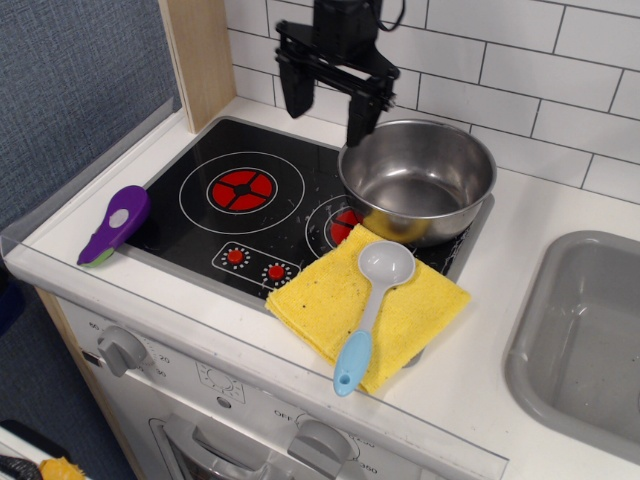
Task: Move the pot put on the yellow cloth
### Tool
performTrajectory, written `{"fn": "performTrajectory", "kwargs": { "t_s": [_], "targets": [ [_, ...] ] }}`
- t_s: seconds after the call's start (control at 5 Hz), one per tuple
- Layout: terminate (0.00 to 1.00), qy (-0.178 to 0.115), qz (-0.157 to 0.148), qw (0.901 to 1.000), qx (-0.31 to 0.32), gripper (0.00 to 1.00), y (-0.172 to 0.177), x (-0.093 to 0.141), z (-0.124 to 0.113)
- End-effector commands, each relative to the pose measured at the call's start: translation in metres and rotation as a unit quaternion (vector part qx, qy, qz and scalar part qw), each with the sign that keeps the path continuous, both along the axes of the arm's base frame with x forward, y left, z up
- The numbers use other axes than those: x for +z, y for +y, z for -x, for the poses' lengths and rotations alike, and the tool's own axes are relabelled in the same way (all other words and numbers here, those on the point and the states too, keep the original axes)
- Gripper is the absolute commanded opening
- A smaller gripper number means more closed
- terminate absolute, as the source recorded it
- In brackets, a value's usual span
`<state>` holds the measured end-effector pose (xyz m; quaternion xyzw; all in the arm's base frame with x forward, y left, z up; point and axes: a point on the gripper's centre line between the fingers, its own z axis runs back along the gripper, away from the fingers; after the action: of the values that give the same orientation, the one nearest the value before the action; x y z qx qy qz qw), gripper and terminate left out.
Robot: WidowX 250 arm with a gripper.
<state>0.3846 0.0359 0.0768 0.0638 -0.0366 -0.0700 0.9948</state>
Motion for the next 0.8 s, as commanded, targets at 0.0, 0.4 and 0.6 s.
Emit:
{"fn": "performTrajectory", "kwargs": {
  "t_s": [0.0,0.4,0.6],
  "targets": [
    [0.00,0.011,0.027,0.9990,0.033,1.00,0.006,-0.016,-0.009],
    [0.00,0.024,0.060,0.9973,0.036,0.00,-0.001,-0.030,0.000],
    [0.00,0.022,0.060,0.9973,0.037,0.00,-0.001,-0.028,0.002]
  ]
}}
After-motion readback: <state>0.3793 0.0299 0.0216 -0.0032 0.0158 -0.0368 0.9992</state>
